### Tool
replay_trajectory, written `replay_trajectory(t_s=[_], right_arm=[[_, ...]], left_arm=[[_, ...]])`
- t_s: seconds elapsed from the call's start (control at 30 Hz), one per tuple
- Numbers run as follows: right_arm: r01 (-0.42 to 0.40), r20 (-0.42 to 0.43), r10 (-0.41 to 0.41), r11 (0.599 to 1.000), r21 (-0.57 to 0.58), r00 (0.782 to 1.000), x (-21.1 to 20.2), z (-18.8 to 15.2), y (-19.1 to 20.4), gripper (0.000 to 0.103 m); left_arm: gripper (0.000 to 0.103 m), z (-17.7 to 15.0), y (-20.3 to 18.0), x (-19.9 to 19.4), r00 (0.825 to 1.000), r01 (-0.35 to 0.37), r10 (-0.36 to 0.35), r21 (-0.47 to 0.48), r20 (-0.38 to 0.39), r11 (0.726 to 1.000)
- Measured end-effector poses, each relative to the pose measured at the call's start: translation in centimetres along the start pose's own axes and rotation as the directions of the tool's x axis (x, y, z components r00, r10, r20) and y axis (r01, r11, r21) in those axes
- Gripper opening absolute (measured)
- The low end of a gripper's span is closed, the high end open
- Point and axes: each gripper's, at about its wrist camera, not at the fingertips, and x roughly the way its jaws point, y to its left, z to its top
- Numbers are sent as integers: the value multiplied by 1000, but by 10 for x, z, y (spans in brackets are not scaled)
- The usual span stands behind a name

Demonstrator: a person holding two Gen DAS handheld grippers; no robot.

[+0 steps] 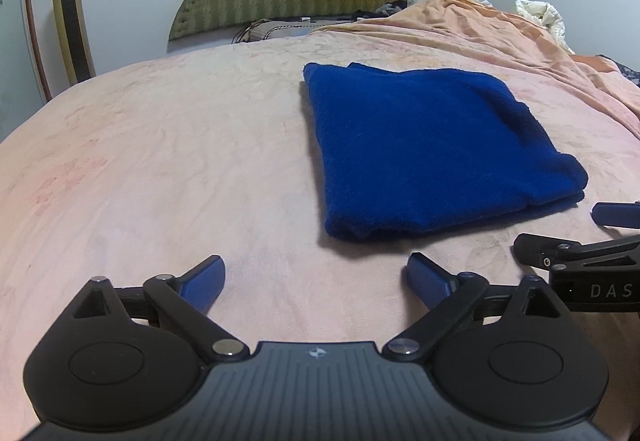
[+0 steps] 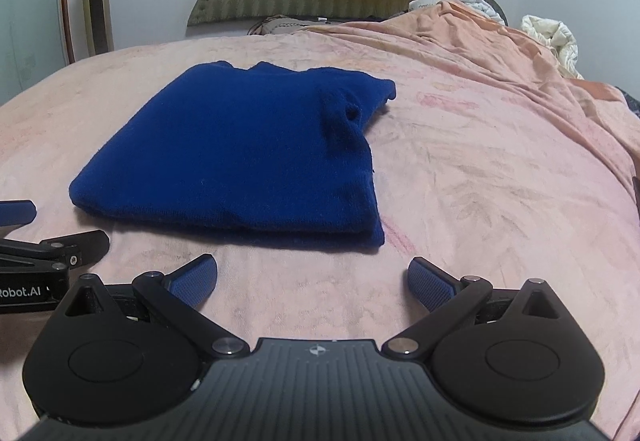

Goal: Fold small clothes

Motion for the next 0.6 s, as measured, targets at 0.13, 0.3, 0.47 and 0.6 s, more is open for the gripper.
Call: replay_trajectory(t_s=[0.13,0.3,0.47,0.6], right_arm=[[0,1,0,1000,0,1000,0,0,0,103],[2,2,-2,1000,-11,1000,-1,-1,1,103],[-2,3,2,1000,-10,1000,-1,-2,0,103],[-8,4,8,1000,-7,1000,-1,-2,0,103]], left_arm=[[101,0,-1,1,1000,-5,5,0,-1,1000],[103,1,0,3,1000,-7,7,-2,-4,1000],[103,0,1,3,1000,-5,5,-4,-5,1000],[103,-1,1,3,1000,-4,4,-5,-5,1000]])
